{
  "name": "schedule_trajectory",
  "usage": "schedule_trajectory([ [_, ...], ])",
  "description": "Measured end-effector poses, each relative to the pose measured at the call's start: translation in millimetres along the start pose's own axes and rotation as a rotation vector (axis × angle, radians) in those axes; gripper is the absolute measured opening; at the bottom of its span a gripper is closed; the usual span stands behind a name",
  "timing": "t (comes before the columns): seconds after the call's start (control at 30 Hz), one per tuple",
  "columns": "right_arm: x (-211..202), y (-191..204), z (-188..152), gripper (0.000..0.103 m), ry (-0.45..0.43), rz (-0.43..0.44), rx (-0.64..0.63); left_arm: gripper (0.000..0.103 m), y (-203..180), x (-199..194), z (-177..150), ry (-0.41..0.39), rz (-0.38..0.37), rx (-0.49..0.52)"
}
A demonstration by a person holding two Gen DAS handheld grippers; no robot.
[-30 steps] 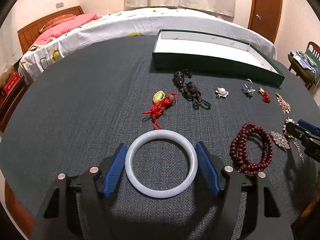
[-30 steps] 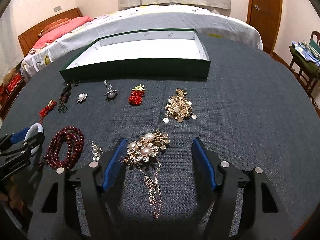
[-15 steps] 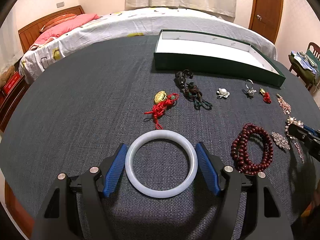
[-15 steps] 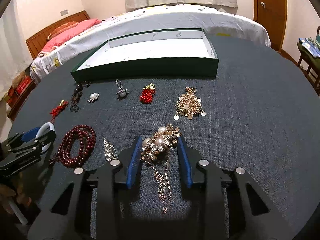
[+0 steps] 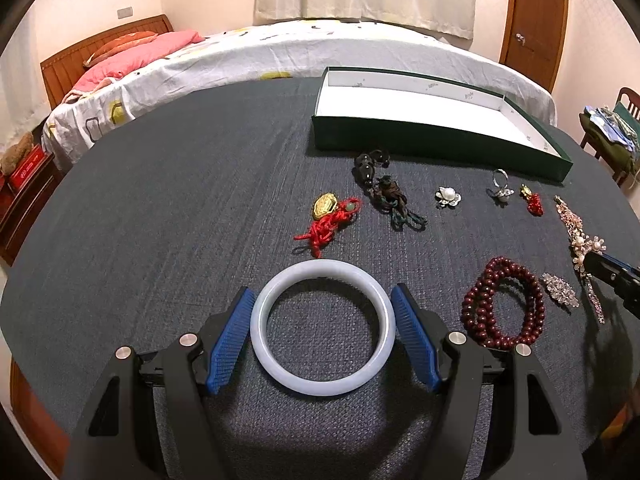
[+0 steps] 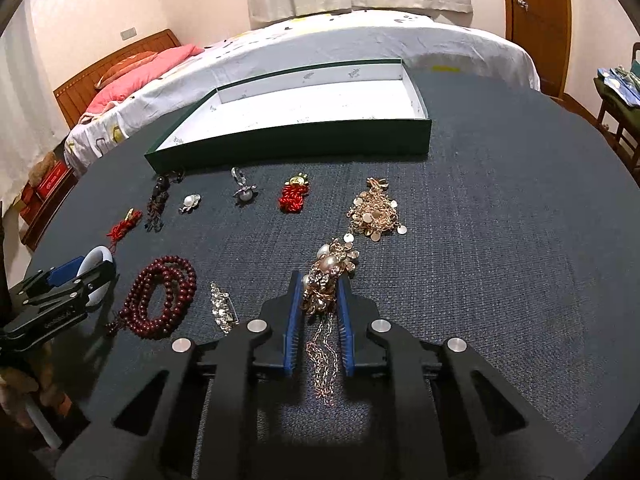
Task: Organize jewelry
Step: 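Close the left tool on the white bangle while the right tool grips the pearl brooch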
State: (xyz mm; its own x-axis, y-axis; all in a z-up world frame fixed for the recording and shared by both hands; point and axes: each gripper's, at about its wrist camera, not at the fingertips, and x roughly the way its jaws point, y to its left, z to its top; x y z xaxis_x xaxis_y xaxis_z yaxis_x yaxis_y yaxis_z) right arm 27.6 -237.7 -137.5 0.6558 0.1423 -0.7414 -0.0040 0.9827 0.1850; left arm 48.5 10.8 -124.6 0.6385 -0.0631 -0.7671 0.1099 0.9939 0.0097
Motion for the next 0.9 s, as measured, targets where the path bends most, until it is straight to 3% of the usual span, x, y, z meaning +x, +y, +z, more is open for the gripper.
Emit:
schedule_trajectory([
  [0.57, -17, -2, 8, 0.017, -0.049, 0.018, 0.014, 0.068, -4, -10, 9, -0.023, -0.027, 0.002],
  [0.9, -43, 4, 33, 0.017, -0.134, 0.038, -0.004, 0.068, -9, -27, 40, -0.079, -0.086, -0.001],
])
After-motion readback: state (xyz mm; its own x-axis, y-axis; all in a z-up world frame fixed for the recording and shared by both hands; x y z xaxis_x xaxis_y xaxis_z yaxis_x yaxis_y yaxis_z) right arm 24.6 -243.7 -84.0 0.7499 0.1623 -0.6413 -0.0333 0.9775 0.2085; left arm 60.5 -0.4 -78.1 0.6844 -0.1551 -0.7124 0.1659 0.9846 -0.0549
